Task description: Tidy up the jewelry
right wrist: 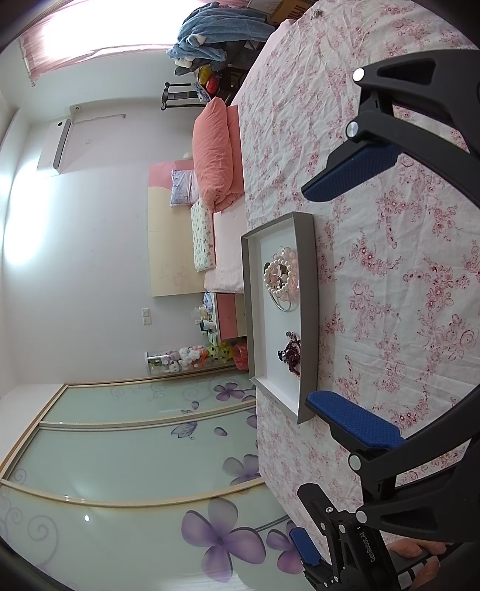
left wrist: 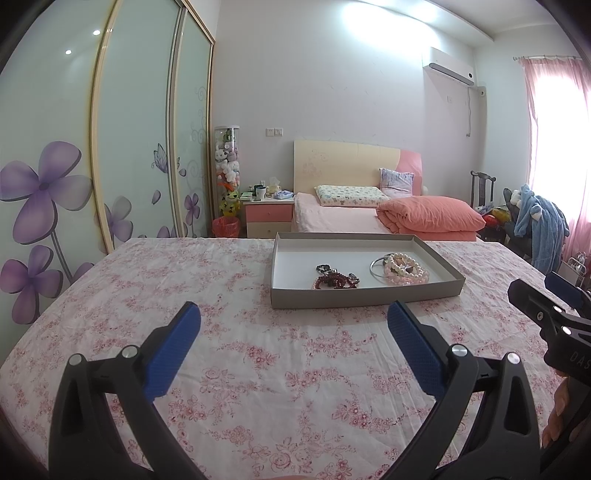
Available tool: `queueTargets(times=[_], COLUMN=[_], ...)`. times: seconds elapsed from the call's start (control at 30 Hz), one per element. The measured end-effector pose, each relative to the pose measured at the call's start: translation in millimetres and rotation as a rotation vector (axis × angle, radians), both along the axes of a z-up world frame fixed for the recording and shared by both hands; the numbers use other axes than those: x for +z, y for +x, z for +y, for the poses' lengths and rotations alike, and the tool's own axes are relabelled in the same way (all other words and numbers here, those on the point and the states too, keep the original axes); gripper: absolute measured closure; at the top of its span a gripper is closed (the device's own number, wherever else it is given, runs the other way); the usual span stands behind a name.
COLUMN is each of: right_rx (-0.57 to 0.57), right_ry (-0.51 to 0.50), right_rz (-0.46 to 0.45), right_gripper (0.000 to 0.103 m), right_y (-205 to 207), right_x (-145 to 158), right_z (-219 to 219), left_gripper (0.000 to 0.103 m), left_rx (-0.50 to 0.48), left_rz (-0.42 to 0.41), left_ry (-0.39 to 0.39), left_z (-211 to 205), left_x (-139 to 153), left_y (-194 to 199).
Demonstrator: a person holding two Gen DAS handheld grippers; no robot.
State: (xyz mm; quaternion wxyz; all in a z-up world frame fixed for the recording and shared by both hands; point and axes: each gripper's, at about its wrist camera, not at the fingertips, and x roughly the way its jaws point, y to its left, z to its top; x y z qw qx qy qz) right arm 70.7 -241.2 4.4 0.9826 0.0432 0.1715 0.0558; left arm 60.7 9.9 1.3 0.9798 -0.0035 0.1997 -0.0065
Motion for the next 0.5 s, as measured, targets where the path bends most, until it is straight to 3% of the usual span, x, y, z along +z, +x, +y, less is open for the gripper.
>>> queueTargets(times=[0.5], right_rx=[0.000], right_ry=[0.002], right_rz=[0.004], right_gripper=[0.002], right_y=[-0.3], right_x=[0.1], right_z=[1.7], left_gripper=[0.004], left_rx=[-0.002], left_rz=[0.006], left_ry=[0.004], left_z=[-2.0], left_x=[-0.1], left_y=[-0.4])
